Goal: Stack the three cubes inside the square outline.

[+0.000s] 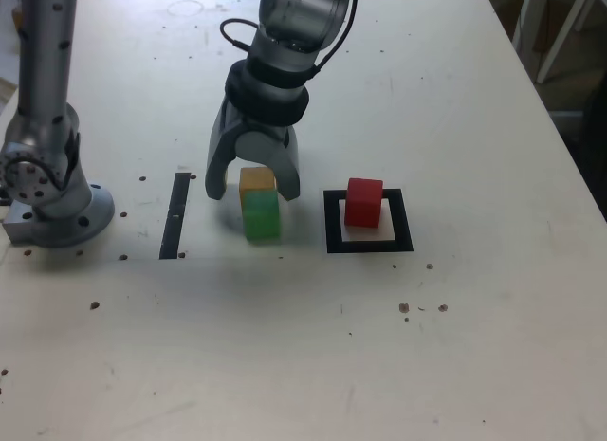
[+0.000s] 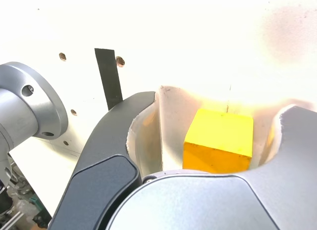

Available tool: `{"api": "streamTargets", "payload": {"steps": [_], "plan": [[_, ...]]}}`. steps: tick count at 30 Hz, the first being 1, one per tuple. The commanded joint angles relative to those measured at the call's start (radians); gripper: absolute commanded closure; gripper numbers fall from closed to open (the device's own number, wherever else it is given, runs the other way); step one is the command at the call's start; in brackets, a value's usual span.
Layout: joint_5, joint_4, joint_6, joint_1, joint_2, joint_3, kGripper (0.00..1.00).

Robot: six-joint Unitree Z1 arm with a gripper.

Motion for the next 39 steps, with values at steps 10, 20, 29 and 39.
{"api": "streamTargets", "payload": {"steps": [10,20,29,39], "plan": [[0.006,0.007,0.001,0.002,0.011,-0.01,0.71],[0.008,0.009,0.001,0.002,0.011,-0.017,0.72],[0.03,0.062,0.001,-0.006,-0.006,-0.067,0.72],[0.066,0.265,0.004,-0.061,-0.009,-0.332,0.72]]}}
